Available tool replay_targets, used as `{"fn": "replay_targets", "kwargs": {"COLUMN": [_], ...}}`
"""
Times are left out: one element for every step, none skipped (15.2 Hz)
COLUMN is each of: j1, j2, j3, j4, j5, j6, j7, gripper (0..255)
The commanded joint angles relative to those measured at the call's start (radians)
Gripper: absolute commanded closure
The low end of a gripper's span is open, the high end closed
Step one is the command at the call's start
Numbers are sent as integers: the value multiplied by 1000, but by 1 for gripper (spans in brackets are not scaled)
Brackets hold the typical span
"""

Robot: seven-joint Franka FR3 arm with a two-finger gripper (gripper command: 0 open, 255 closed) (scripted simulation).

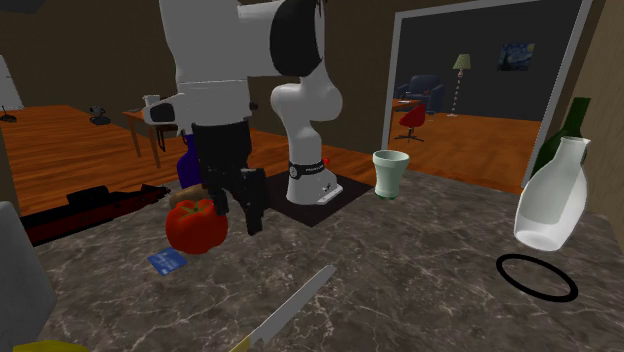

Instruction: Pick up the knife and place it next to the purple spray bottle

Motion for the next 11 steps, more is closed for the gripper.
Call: {"fn": "replay_targets", "kwargs": {"j1": [12, 20, 29, 40, 52, 65, 79, 95, 111, 115, 119], "j2": [79, 117, 156, 195, 235, 274, 312, 351, 389, 398, 408], "j3": [16, 22, 26, 28, 29, 29, 27, 24, 20, 18, 15], "j4": [37, 56, 76, 96, 118, 141, 165, 190, 216, 223, 220], "j5": [-31, -48, -66, -84, -101, -119, -135, -151, -166, -169, -174], "j6": [25, 36, 46, 55, 64, 71, 77, 81, 85, 86, 98], "j7": [45, 67, 90, 112, 133, 154, 174, 193, 210, 214, 217], "gripper": [0, 0, 0, 0, 0, 0, 0, 0, 0, 0, 0]}}
